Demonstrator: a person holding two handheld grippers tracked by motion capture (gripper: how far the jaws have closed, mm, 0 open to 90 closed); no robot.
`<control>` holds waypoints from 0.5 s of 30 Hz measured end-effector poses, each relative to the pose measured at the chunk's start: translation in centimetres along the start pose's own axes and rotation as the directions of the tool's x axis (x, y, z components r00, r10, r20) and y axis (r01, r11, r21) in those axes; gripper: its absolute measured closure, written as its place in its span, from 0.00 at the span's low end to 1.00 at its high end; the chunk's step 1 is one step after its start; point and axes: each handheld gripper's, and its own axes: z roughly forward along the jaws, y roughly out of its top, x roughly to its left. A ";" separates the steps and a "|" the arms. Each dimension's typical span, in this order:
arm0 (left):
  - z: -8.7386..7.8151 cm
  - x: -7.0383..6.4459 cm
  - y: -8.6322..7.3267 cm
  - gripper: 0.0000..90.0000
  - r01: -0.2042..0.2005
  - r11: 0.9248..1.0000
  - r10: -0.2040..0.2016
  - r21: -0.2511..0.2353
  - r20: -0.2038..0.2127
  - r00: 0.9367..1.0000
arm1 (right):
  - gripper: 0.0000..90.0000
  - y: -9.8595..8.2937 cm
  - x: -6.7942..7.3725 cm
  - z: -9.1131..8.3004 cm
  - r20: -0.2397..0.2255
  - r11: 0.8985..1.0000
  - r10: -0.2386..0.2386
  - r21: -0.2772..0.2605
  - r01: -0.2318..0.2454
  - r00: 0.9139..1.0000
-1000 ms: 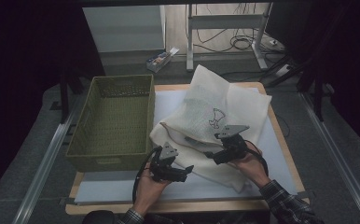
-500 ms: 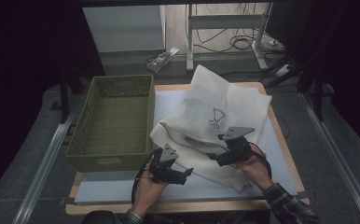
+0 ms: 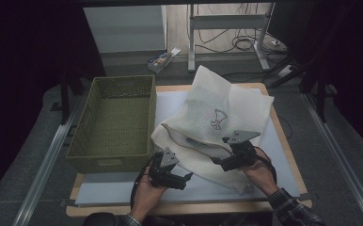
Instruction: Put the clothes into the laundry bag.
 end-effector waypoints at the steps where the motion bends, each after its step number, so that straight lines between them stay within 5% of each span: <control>1: -0.1 0.0 -0.1 0.08 0.000 1.000 0.000 0.000 -0.001 1.000 | 0.10 -0.1 0.0 0.0 0.000 1.000 -0.002 -0.001 0.002 1.000; 15: -0.8 -0.2 -1.0 0.07 -0.008 1.000 0.009 0.004 -0.012 1.000 | 0.04 -0.8 0.3 -1.1 -0.002 1.000 -0.016 -0.004 0.016 1.000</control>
